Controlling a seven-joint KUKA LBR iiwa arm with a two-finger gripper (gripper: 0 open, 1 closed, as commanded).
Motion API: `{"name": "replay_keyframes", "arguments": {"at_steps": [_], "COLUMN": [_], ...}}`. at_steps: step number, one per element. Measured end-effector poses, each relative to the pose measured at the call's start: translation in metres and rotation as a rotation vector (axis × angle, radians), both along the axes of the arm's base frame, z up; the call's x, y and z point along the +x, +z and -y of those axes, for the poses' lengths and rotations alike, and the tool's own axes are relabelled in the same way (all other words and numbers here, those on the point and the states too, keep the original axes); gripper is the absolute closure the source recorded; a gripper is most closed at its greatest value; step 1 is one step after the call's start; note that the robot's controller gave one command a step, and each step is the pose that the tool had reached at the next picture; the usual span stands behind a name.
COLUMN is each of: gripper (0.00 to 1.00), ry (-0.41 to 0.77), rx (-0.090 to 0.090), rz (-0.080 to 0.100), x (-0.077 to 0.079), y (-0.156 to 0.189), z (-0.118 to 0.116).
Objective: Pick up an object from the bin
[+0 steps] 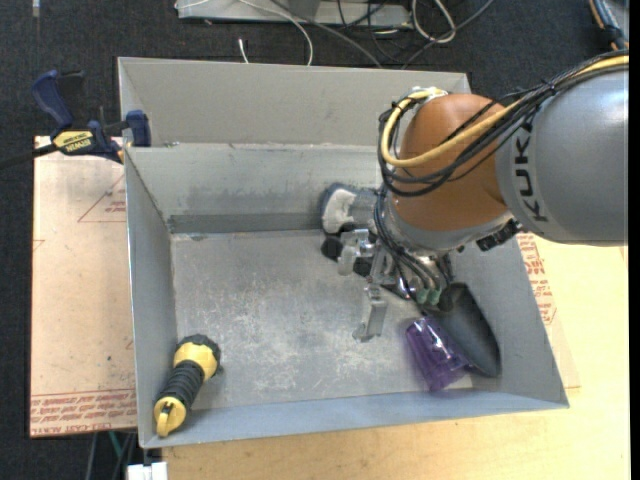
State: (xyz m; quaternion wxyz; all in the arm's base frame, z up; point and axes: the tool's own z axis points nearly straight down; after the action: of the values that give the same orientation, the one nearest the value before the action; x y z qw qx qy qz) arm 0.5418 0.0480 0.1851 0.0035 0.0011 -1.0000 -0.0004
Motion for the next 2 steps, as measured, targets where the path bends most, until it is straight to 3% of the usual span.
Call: {"name": "replay_keyframes", "arguments": {"at_steps": [1, 2], "gripper": [0.00, 0.00], "ry": [-0.002, -0.242], "rx": [0.000, 0.003], "rz": [0.008, 0.012], "x": [0.002, 0.044], "y": [0.004, -0.100], "z": [0.000, 0.088]}}
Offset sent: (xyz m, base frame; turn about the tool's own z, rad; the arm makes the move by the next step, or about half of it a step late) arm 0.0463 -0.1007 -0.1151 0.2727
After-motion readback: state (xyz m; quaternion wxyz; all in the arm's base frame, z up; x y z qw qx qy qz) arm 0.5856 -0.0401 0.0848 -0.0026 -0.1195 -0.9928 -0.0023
